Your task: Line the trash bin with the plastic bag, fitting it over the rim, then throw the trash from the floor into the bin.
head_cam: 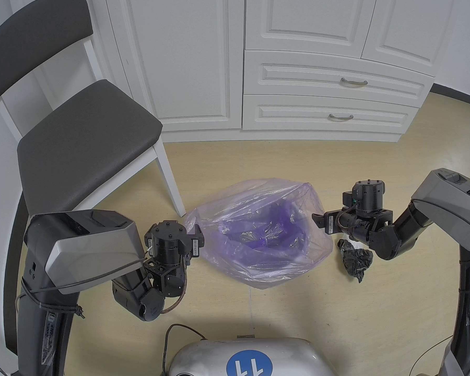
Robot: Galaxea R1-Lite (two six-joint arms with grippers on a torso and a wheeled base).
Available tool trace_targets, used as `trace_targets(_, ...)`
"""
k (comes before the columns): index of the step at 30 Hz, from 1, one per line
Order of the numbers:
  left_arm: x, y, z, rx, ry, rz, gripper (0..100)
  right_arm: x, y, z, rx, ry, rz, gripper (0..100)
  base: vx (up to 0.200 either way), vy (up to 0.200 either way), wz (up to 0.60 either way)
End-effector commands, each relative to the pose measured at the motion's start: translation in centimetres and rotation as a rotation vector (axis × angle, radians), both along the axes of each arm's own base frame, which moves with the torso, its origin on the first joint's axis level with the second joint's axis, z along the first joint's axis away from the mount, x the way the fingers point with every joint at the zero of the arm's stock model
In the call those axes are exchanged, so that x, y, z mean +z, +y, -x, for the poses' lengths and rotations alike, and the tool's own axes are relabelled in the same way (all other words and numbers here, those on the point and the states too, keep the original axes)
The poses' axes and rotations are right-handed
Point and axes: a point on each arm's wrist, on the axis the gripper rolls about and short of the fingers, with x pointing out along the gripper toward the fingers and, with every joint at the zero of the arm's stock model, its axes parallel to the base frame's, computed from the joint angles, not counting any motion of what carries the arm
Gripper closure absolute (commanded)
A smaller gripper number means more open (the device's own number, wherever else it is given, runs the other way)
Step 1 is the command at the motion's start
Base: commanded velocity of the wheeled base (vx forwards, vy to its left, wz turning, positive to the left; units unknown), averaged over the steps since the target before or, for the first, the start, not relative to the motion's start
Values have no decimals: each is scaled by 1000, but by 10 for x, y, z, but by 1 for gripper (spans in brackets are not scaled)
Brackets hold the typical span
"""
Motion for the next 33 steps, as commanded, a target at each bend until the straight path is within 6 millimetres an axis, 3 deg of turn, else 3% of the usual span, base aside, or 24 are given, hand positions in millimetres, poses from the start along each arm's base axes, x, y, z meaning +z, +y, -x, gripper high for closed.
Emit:
trace_targets(1,4,-5,6,-19,-5,6,0,23,17,16,35,-31,-48,0,0,0,0)
trace_targets(7,29,-29,17,-103,-50,18,0,36,26,33,62,-47,-77,0,0,0,0)
trace_targets(13,40,-35,8,-137,-77,-61,0,31,25,35,65,-36,-69,0,0,0,0)
trace_targets(20,58,-73,-9,-224,-21,-192,0,28,16,33,58,-30,-31,0,0,0,0)
trace_targets(23,60,-80,-14,-243,13,-211,0,28,11,31,50,-32,-21,0,0,0,0)
trace_targets(33,38,-99,-49,-242,111,-270,0,23,-6,22,11,-26,3,0,0,0,0)
